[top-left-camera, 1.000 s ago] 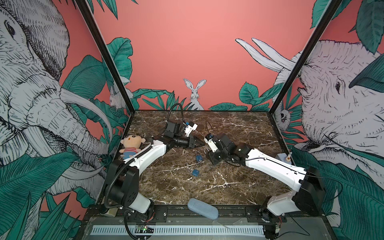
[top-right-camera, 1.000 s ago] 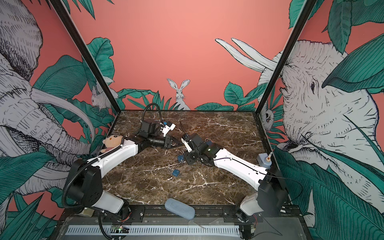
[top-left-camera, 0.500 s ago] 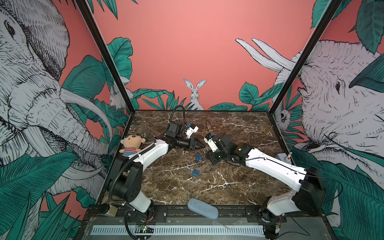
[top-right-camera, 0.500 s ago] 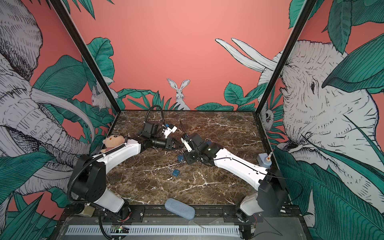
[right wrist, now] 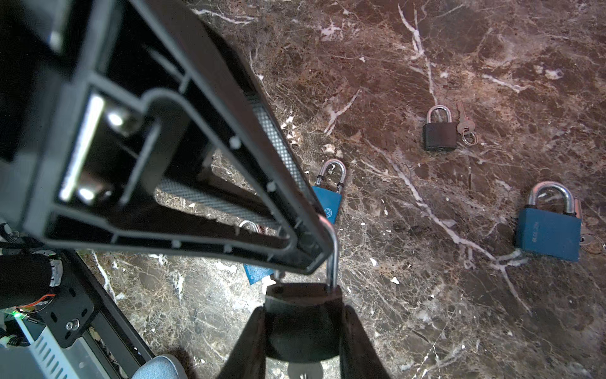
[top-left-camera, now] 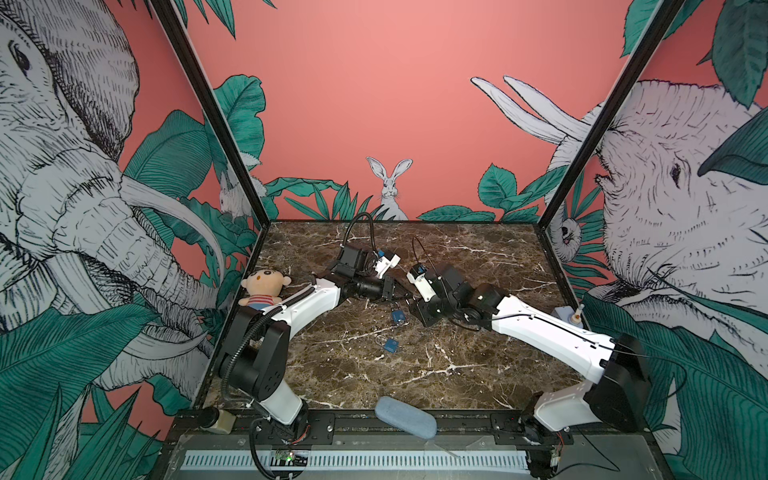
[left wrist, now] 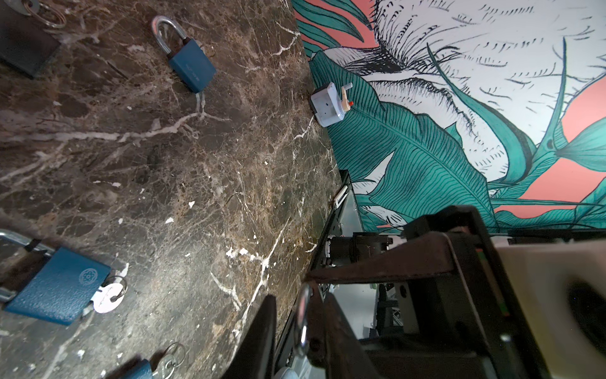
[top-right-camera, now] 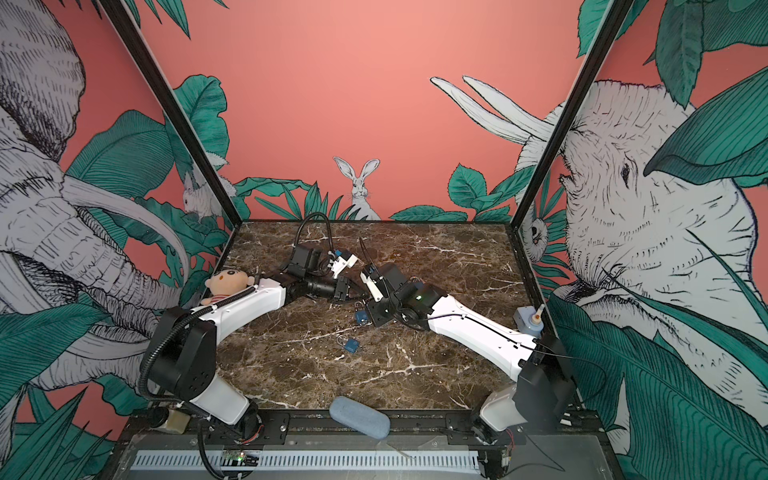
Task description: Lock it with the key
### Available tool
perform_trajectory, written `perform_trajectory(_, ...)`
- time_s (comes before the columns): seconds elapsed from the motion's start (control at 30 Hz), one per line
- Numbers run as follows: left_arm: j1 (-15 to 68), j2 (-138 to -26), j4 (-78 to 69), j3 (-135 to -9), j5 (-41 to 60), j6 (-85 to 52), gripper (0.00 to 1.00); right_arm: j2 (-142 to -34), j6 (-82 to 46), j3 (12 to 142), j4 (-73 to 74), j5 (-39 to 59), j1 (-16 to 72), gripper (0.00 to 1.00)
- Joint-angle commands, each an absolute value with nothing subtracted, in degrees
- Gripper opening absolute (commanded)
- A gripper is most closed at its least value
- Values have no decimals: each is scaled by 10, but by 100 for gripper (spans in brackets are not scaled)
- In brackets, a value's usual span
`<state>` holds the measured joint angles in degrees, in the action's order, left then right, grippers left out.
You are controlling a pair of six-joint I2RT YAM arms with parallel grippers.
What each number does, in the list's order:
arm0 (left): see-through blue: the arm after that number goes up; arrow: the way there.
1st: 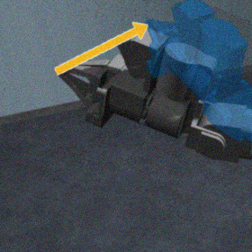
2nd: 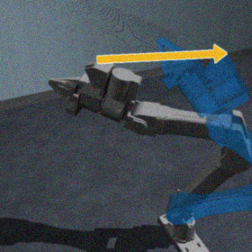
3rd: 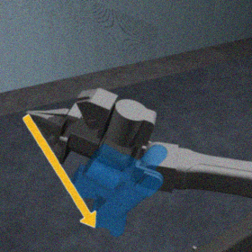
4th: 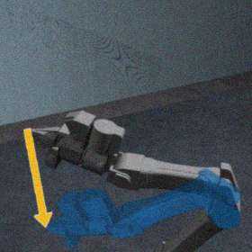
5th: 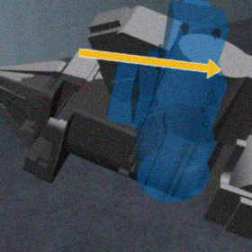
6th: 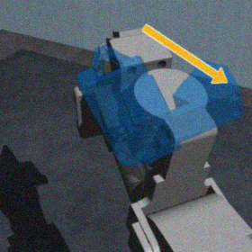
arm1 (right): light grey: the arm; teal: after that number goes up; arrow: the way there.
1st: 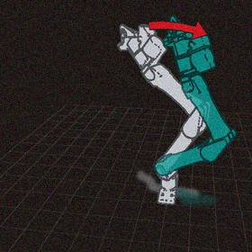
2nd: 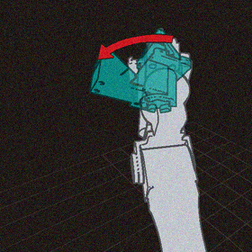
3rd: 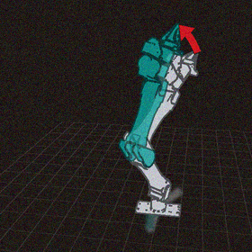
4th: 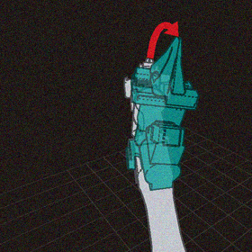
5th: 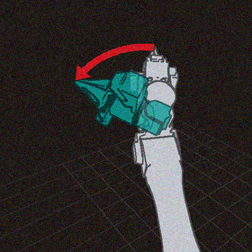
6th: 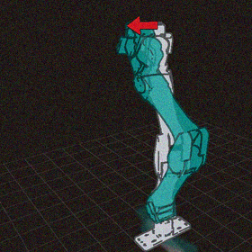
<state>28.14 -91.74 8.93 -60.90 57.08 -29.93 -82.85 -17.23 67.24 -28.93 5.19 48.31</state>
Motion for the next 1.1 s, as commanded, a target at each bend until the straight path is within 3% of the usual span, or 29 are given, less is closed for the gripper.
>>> perform_trajectory(0.0,285,-920,82,-612,581,-294,21,-817,-174,687,-272,56,481,6)
perform_trajectory(0.17,286,-923,83,-613,584,-294,12,-815,-174,687,-272,56,481,5)
perform_trajectory(0.27,287,-924,84,-611,584,-292,0,-813,-175,688,-271,56,481,5)
perform_trajectory(0.4,287,-922,82,-612,584,-294,0,-811,-176,689,-271,56,481,7)
perform_trajectory(0.43,287,-921,79,-611,580,-298,0,-811,-177,687,-269,57,480,15)
perform_trajectory(0.53,287,-916,39,-605,570,-335,0,-796,-189,668,-246,84,468,51)
perform_trajectory(0.63,287,-907,-55,-597,556,-415,0,-752,-214,626,-185,148,426,61)
perform_trajectory(0.9,296,-873,-182,-626,473,-535,0,-666,-298,489,71,352,268,61)
perform_trajectory(1.07,298,-860,-183,-652,461,-561,0,-667,-260,506,91,370,251,58)
